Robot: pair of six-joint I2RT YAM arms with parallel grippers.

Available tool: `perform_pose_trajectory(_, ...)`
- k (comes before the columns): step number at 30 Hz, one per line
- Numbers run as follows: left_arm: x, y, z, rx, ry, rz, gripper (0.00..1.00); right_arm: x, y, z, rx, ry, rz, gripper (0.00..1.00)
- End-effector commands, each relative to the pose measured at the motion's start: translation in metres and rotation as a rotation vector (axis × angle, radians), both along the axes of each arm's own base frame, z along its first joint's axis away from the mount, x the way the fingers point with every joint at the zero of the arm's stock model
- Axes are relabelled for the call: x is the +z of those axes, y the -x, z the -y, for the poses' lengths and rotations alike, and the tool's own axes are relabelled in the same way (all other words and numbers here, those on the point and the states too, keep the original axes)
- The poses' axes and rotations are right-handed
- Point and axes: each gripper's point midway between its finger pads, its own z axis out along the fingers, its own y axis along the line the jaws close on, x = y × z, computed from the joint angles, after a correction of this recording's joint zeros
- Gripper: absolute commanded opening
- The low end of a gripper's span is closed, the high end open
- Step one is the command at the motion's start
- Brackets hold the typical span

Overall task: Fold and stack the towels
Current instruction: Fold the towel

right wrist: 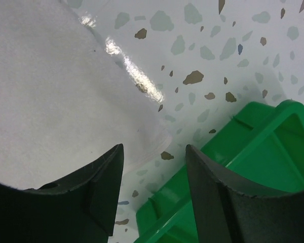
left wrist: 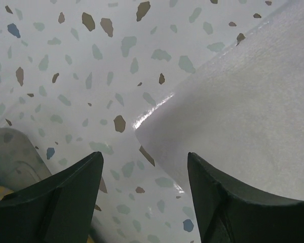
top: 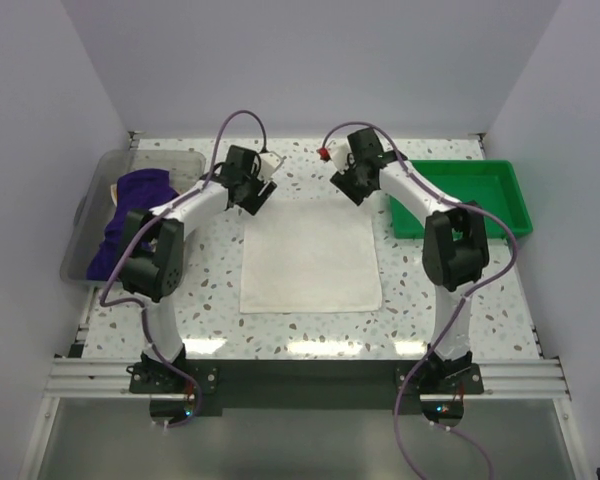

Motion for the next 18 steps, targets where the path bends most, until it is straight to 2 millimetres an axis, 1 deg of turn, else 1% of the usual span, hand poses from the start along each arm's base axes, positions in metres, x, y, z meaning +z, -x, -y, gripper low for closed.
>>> perform_pose_trajectory(1,0.015,-0.017,0.019,-0.116,0.031,0.042,0.72,0.009,-0.007,-0.010,0.096,0.009,0.002,0.56)
perform_pose_trajectory(2,0.015,-0.018,0.020,-0.122,0.030,0.039,0.72,0.003,-0.005,-0.008,0.097,0.015,-0.015,0.56)
perform_pose_trajectory(3,0.008,-0.015,0.025,-0.147,0.048,0.011,0.72,-0.001,-0.005,-0.010,0.103,0.017,-0.023,0.56)
perform_pose_trajectory(5,0.004,-0.015,0.027,-0.159,0.044,0.004,0.72,-0.007,-0.005,-0.011,0.111,0.015,-0.035,0.56)
perform_pose_trajectory(6,-0.003,-0.015,0.027,-0.162,0.040,-0.012,0.72,-0.011,-0.006,-0.012,0.113,0.018,-0.040,0.56)
perform_pose_trajectory(9,-0.009,-0.017,0.028,-0.170,0.037,-0.019,0.70,-0.017,-0.007,-0.017,0.137,0.006,-0.064,0.55)
perform_pose_trajectory(10,-0.009,-0.018,0.029,-0.175,0.037,-0.019,0.70,-0.024,-0.006,-0.017,0.141,0.011,-0.080,0.55)
perform_pose_trajectory(11,-0.010,-0.020,0.030,-0.178,0.038,-0.018,0.69,-0.027,-0.007,-0.016,0.142,0.014,-0.084,0.55)
perform_pose_trajectory(13,-0.020,-0.021,0.031,-0.180,0.042,-0.040,0.62,-0.033,-0.012,-0.018,0.144,0.012,-0.089,0.54)
perform_pose_trajectory(14,-0.018,-0.023,0.032,-0.181,0.044,-0.034,0.62,-0.038,-0.011,-0.017,0.144,0.012,-0.102,0.54)
perform_pose_trajectory(15,-0.023,-0.023,0.031,-0.180,0.042,-0.046,0.59,-0.038,-0.014,-0.015,0.140,0.012,-0.100,0.54)
perform_pose_trajectory(16,-0.024,-0.025,0.031,-0.178,0.042,-0.044,0.57,-0.040,-0.017,-0.014,0.137,0.011,-0.097,0.54)
perform_pose_trajectory(18,-0.030,-0.028,0.028,-0.173,0.045,-0.054,0.53,-0.048,-0.021,-0.012,0.134,0.014,-0.101,0.53)
